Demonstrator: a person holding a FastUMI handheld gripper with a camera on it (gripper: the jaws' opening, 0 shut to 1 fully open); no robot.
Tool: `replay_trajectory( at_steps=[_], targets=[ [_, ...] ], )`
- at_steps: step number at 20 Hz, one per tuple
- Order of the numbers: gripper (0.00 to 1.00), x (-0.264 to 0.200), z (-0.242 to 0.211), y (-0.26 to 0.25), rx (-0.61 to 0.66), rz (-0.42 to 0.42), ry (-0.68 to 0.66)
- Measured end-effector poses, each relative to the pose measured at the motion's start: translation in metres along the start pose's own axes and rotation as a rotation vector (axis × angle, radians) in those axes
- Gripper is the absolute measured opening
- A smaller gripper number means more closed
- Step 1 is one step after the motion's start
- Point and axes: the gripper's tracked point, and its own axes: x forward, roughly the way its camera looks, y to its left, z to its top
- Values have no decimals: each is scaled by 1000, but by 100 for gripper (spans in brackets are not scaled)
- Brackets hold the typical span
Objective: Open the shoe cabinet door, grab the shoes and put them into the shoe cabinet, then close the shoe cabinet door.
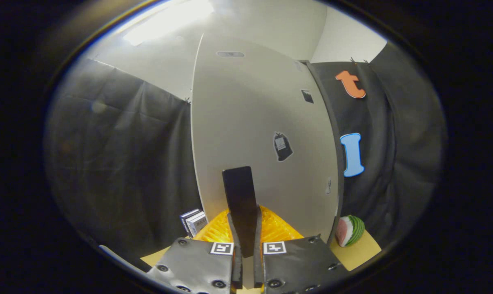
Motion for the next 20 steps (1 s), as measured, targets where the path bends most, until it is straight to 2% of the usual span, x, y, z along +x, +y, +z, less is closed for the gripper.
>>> replay_trajectory(
  at_steps=[8, 20],
  targets=[
    [12, -38, 9, -33, -22, -16, -18],
    [9, -89, 25, -119, -15, -149, -62]
  ],
)
